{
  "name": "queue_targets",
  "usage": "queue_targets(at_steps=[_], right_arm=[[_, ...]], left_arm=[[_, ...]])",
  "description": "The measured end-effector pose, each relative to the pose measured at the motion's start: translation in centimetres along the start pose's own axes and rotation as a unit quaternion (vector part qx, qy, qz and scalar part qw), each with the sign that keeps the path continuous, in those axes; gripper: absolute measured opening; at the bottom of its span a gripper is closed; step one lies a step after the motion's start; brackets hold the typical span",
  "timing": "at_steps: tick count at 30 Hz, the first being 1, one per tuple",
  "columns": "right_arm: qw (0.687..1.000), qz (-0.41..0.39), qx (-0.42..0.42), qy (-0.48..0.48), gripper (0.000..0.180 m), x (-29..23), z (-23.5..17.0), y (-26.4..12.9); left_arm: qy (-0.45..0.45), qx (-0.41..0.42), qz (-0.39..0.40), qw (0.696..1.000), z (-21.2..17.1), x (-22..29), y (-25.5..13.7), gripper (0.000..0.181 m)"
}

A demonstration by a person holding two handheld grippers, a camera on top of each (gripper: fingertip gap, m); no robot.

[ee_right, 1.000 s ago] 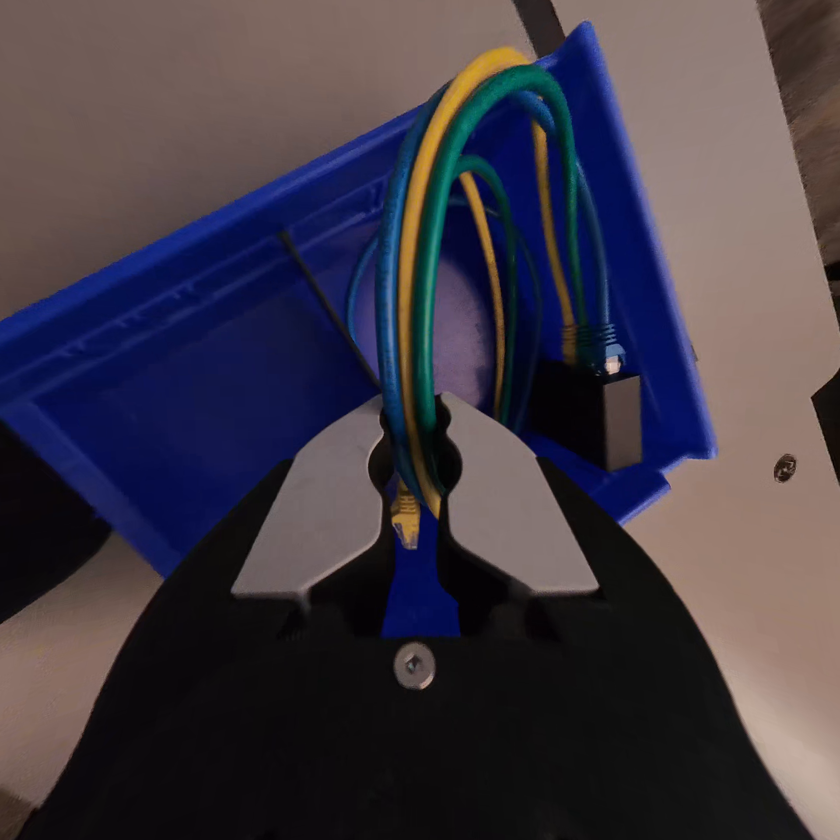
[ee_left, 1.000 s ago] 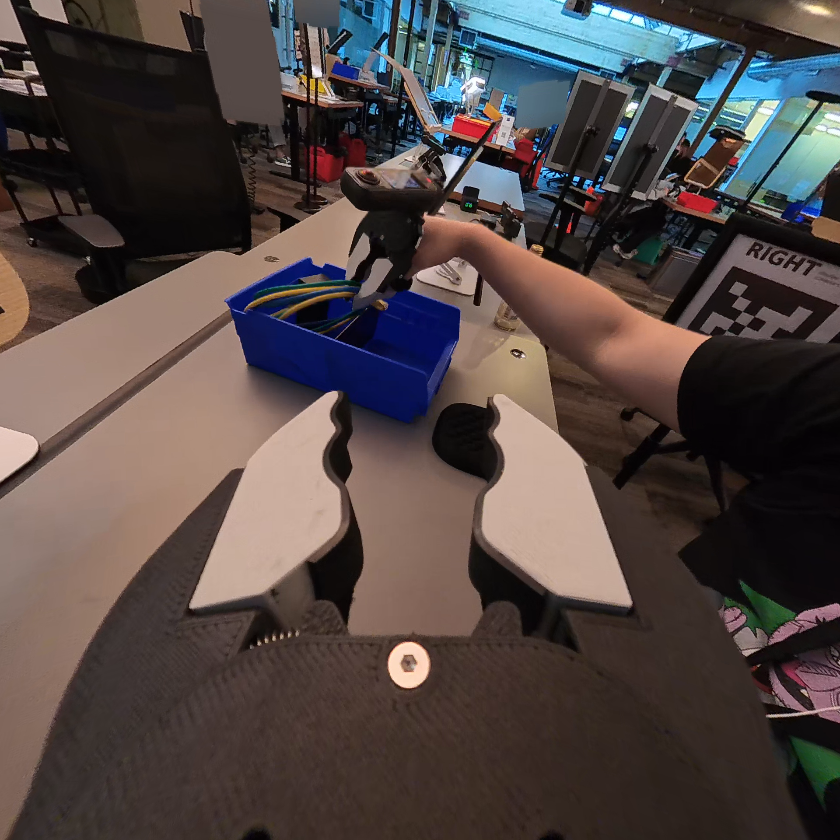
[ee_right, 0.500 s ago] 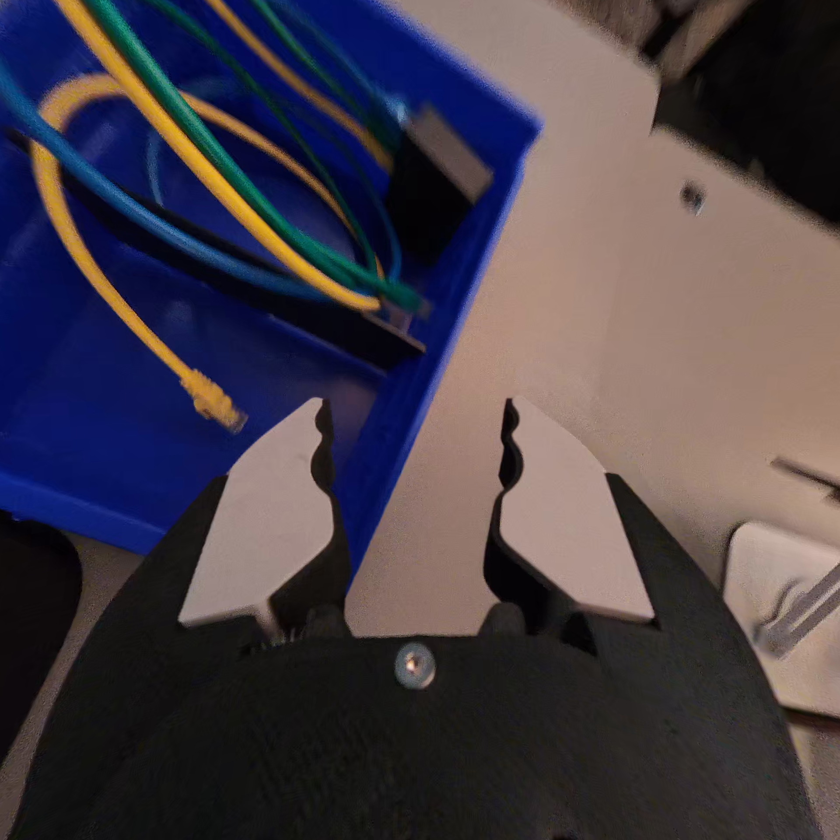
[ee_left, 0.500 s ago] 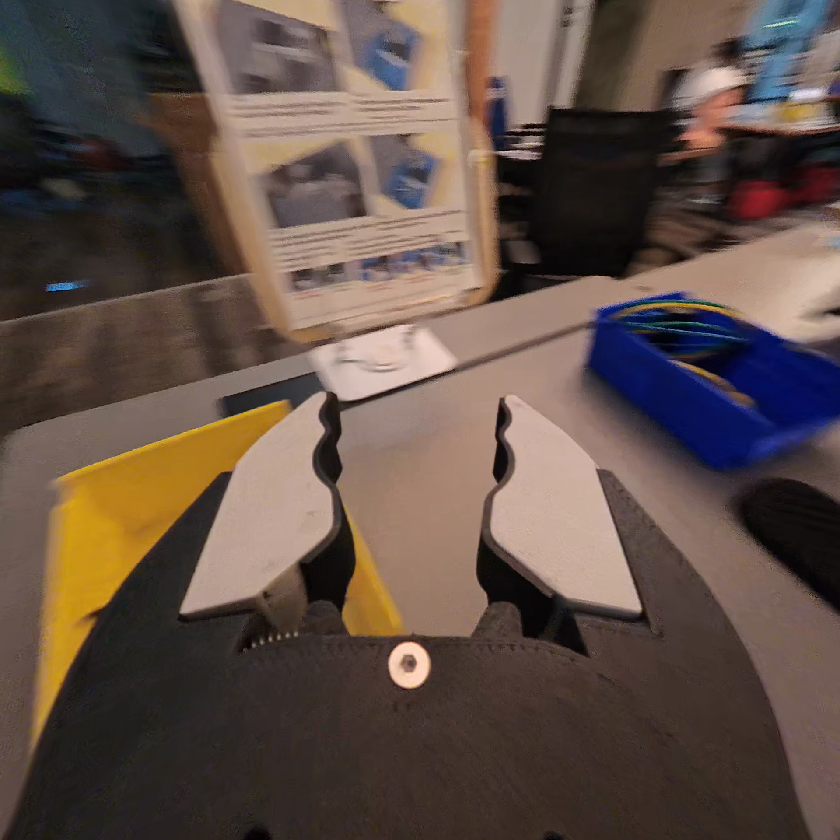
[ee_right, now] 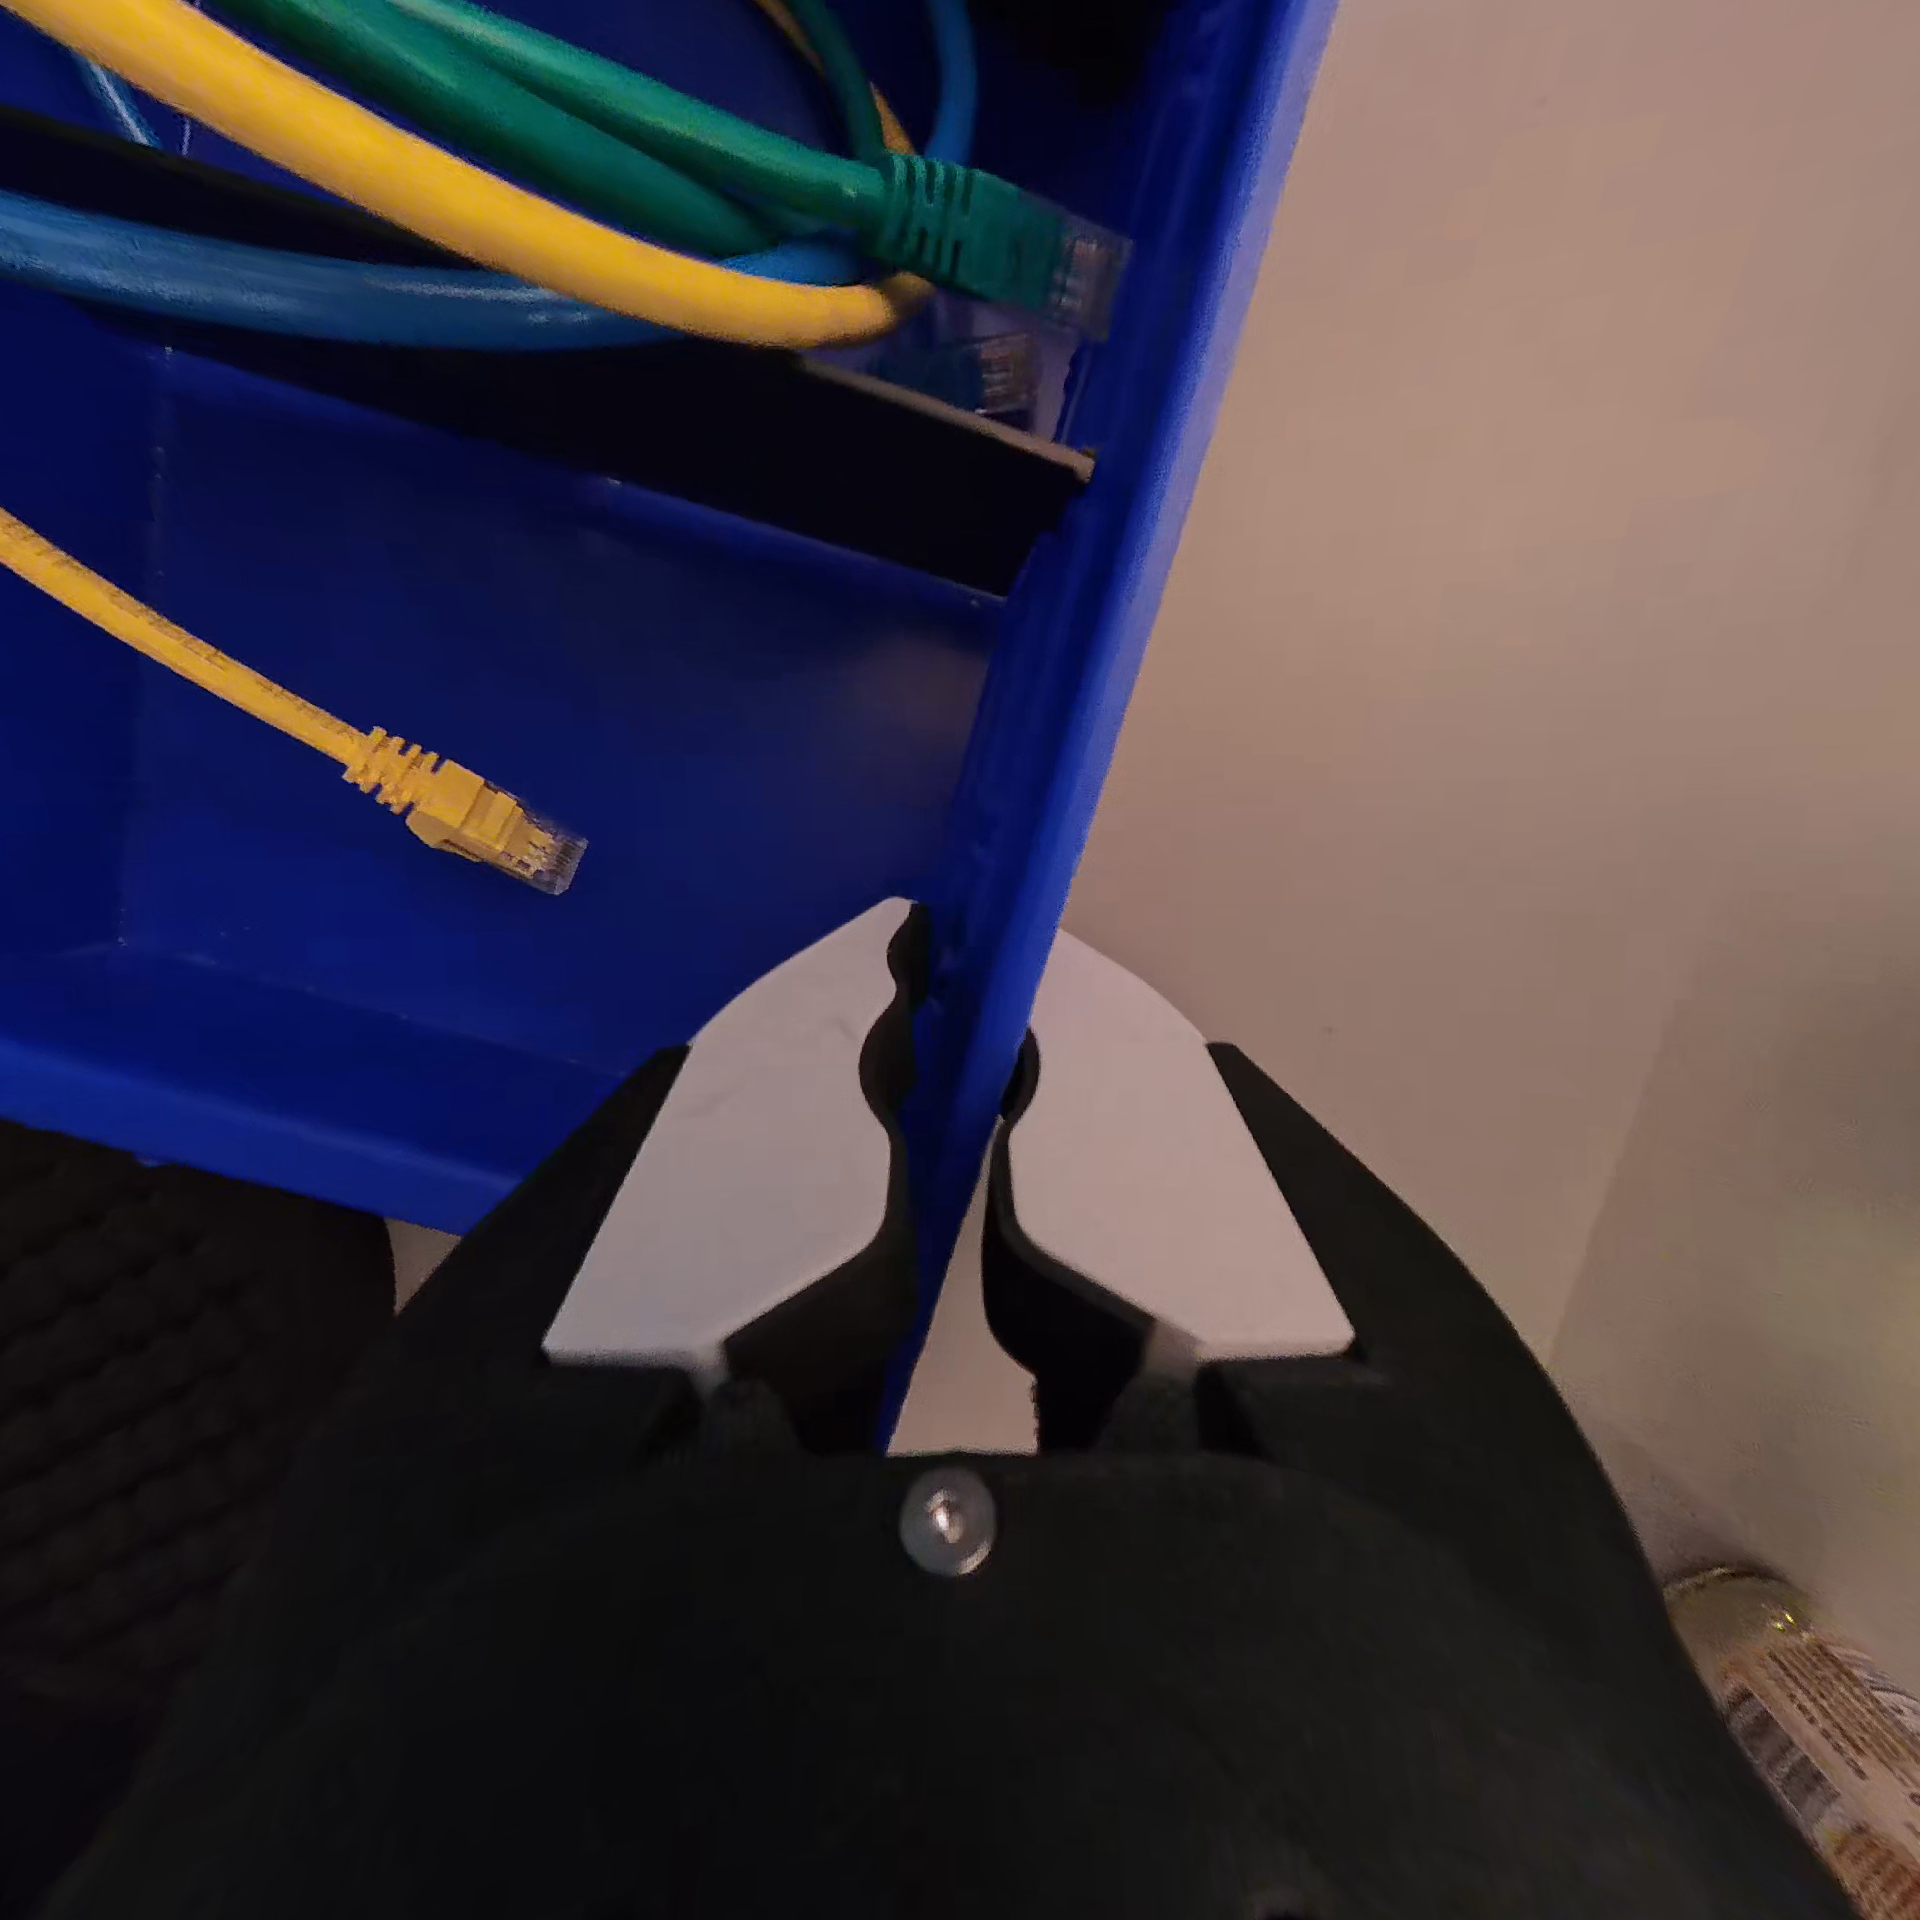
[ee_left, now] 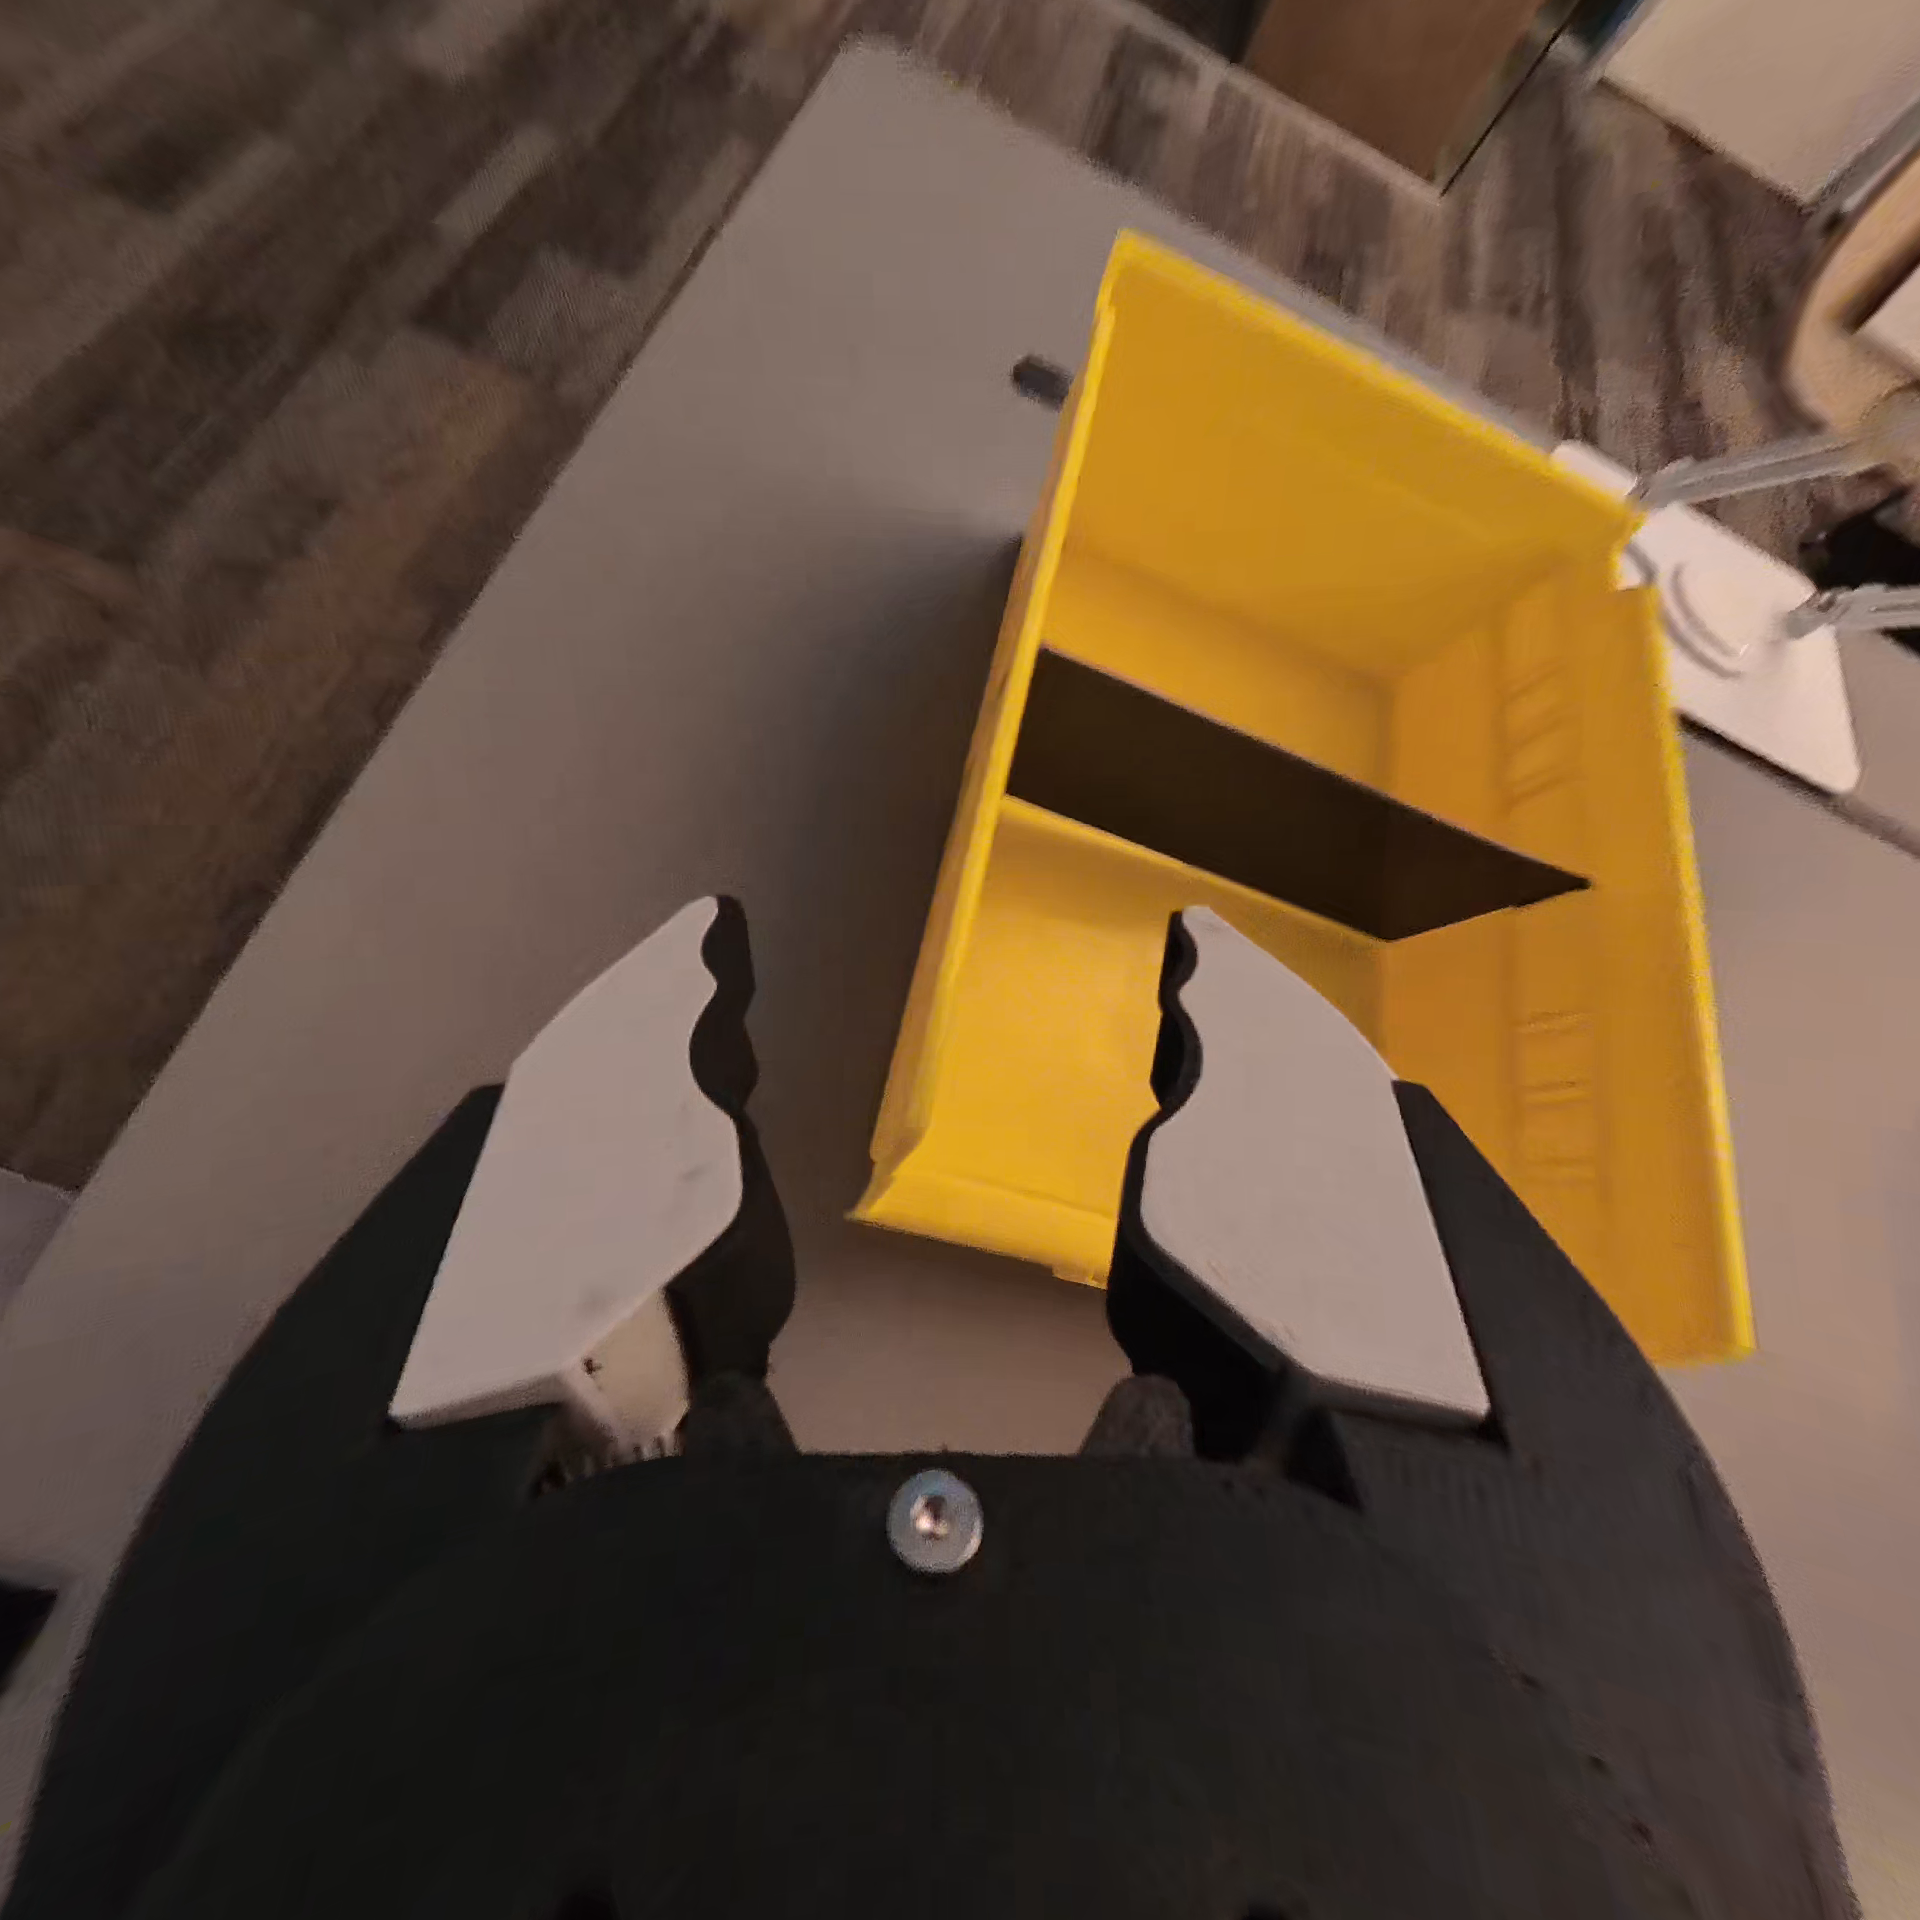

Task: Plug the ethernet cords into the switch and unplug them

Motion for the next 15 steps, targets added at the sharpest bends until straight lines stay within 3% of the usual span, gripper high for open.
queue_targets(at_steps=[4,7,8,15], right_arm=[[1.0,-0.001,-0.02,0.012,0.01,-0.7,-0.1,-0.1],[0.999,0.012,-0.018,0.035,0.01,-1.9,-0.2,0.0],[0.999,0.013,-0.014,0.037,0.01,-2.4,-0.2,0.0],[0.999,0.035,0.01,0.036,0.01,-7.2,0.0,0.5]], left_arm=[[-0.035,-0.086,-0.043,0.995,-3.1,0.1,5.0,0.063],[-0.027,-0.146,-0.061,0.987,-4.8,1.0,7.1,0.024],[-0.009,-0.147,-0.055,0.988,-4.7,1.2,7.4,0.02],[0.086,-0.189,-0.093,0.974,-5.1,5.8,7.8,0.015]])
Point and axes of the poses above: each gripper's, where its closed fingertips meet, y out along the fingers, z out of its top, x = y × z across the jaws, the point moved 4 cm from there along -y, back along the fingers, and after that the axes turned 8 degrees about y, right-handed, at the moved point
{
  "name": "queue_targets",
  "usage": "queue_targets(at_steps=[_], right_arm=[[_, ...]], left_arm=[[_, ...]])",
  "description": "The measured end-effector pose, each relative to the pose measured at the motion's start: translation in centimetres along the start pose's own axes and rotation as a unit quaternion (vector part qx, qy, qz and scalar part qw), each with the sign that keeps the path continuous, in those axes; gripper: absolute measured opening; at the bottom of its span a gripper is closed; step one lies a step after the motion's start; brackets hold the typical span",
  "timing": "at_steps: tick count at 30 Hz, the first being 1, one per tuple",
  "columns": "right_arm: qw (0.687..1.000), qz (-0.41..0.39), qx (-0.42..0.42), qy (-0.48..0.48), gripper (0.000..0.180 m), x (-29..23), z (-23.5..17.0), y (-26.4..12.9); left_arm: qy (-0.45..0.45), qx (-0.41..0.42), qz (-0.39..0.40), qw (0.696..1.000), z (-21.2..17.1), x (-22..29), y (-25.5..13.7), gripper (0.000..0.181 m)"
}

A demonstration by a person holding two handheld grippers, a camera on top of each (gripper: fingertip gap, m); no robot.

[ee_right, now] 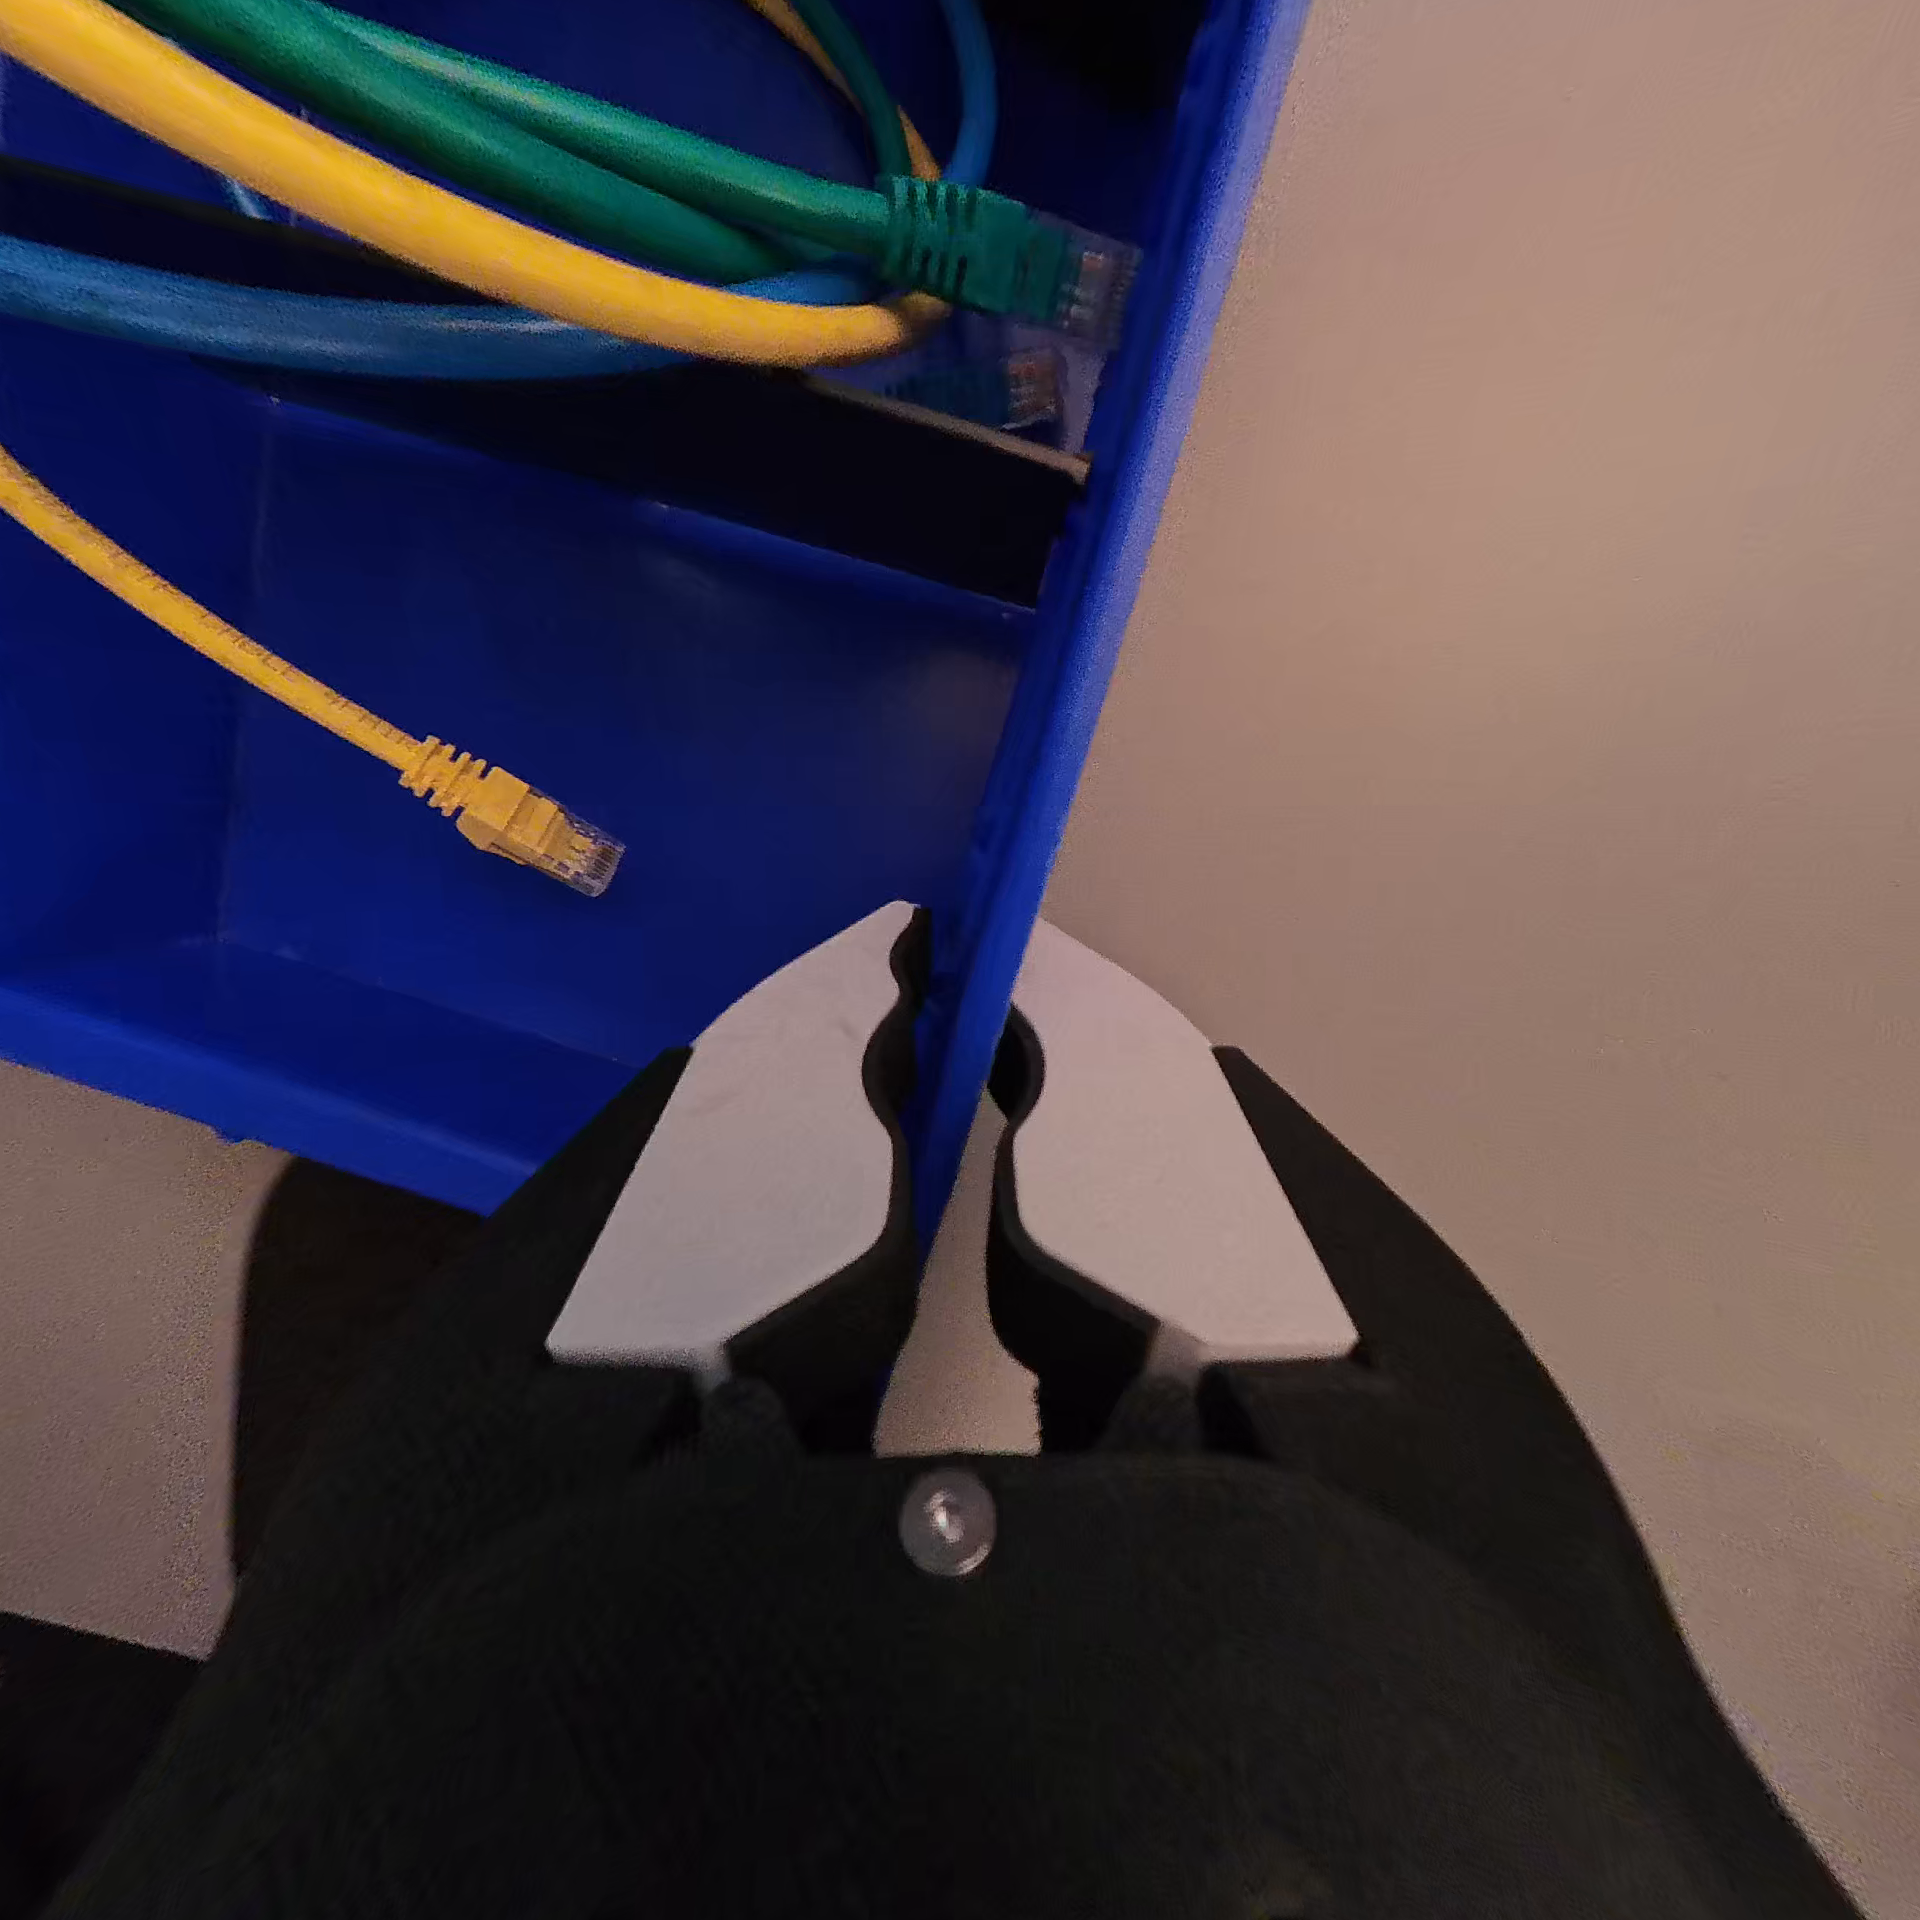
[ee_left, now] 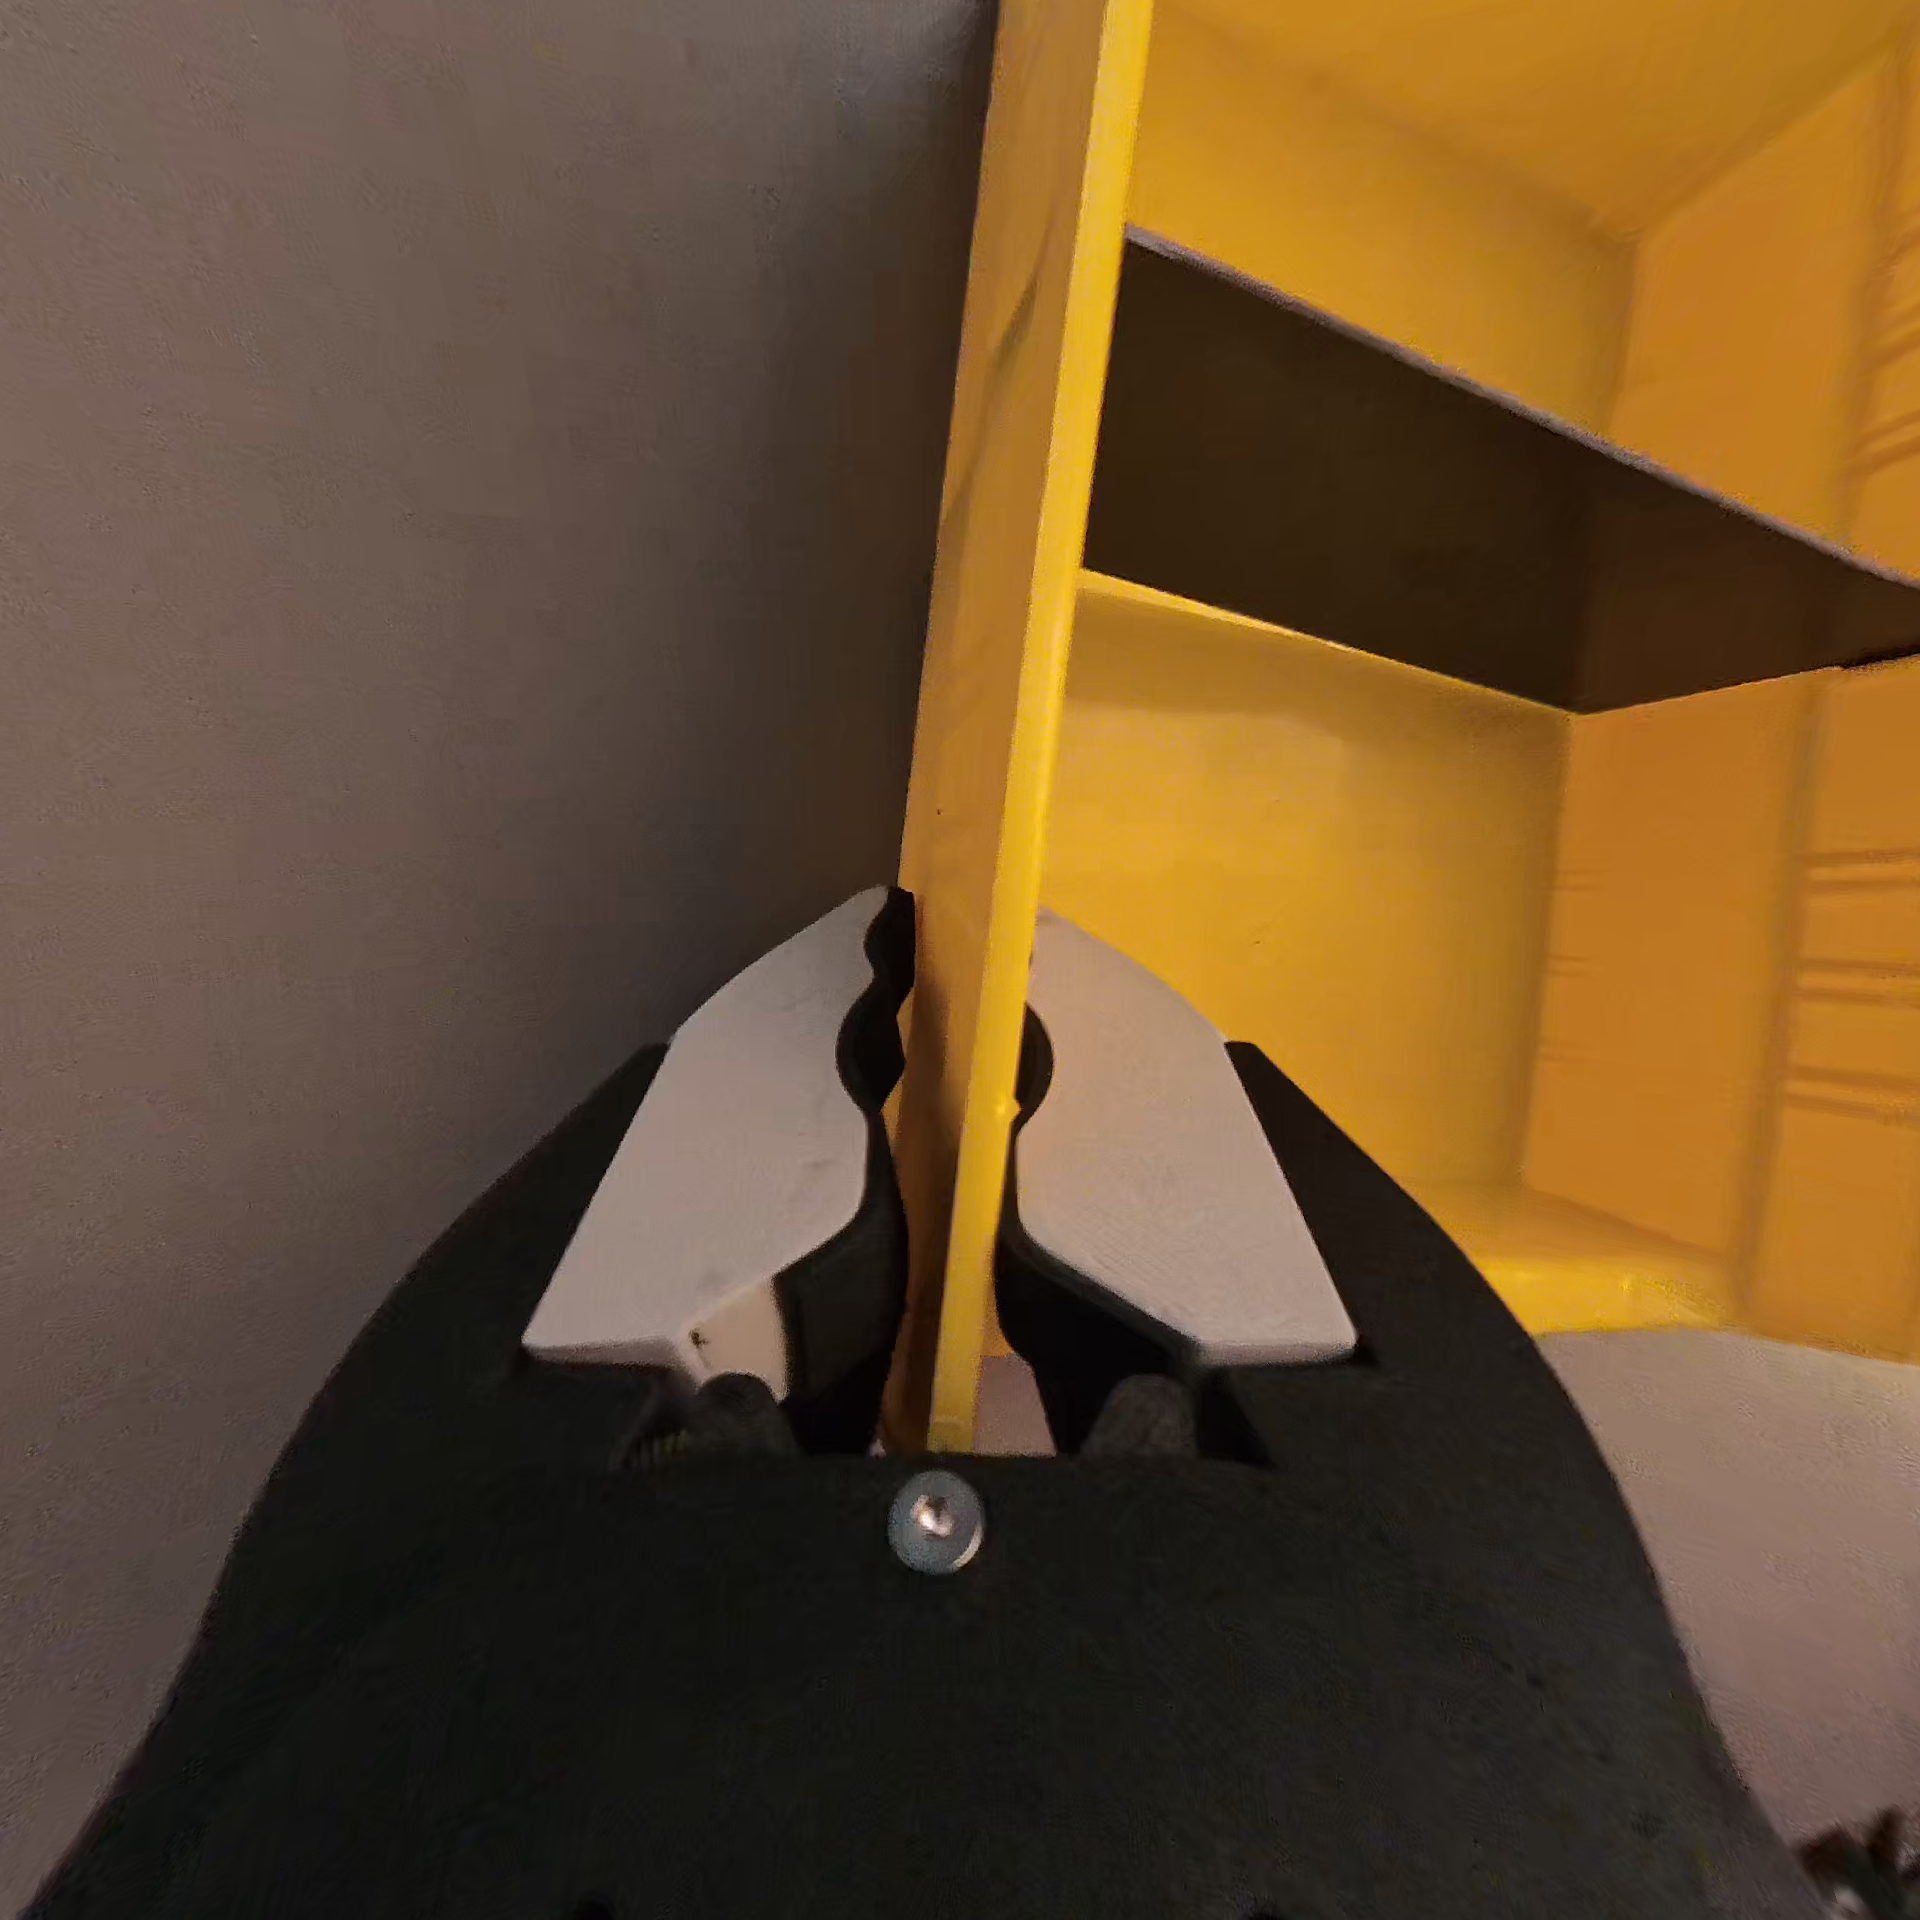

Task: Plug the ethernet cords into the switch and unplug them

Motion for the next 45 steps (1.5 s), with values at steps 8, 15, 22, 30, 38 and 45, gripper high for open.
queue_targets(at_steps=[8,15,22,30,38,45], right_arm=[[0.998,0.029,-0.003,-0.053,0.017,-8.9,-0.3,1.4],[0.997,0.033,0.004,-0.075,0.016,-13.2,0.2,2.6],[0.994,0.036,0.061,-0.08,0.046,-15.4,1.1,1.8],[0.888,0.125,0.395,-0.202,0.051,-29.0,1.3,-10.4],[0.939,0.134,0.063,-0.311,0.036,-39.1,-1.5,0.1],[0.959,0.113,-0.051,-0.254,0.049,-40.6,-0.3,3.0]], left_arm=[[0.07,-0.103,-0.009,0.992,-0.6,6.1,1.4,0.01],[0.066,-0.131,-0.051,0.988,-0.2,10.2,2.6,0.022],[0.145,-0.171,-0.133,0.966,-1.4,13.7,2.5,0.037],[0.062,0.012,-0.212,0.975,2.6,11.8,-2.1,0.032],[0.016,0.349,-0.156,0.924,8.7,7.7,-7.8,0.042],[0.066,0.366,-0.14,0.918,9.4,9.5,-7.9,0.042]])
Point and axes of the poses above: each gripper's, where its closed fingertips meet, y out along the fingers, z out of its top, x = y × z across the jaws, the point moved 4 cm from there along -y, back along the fingers, and after that the axes turned 8 degrees about y, right-handed, at the moved point
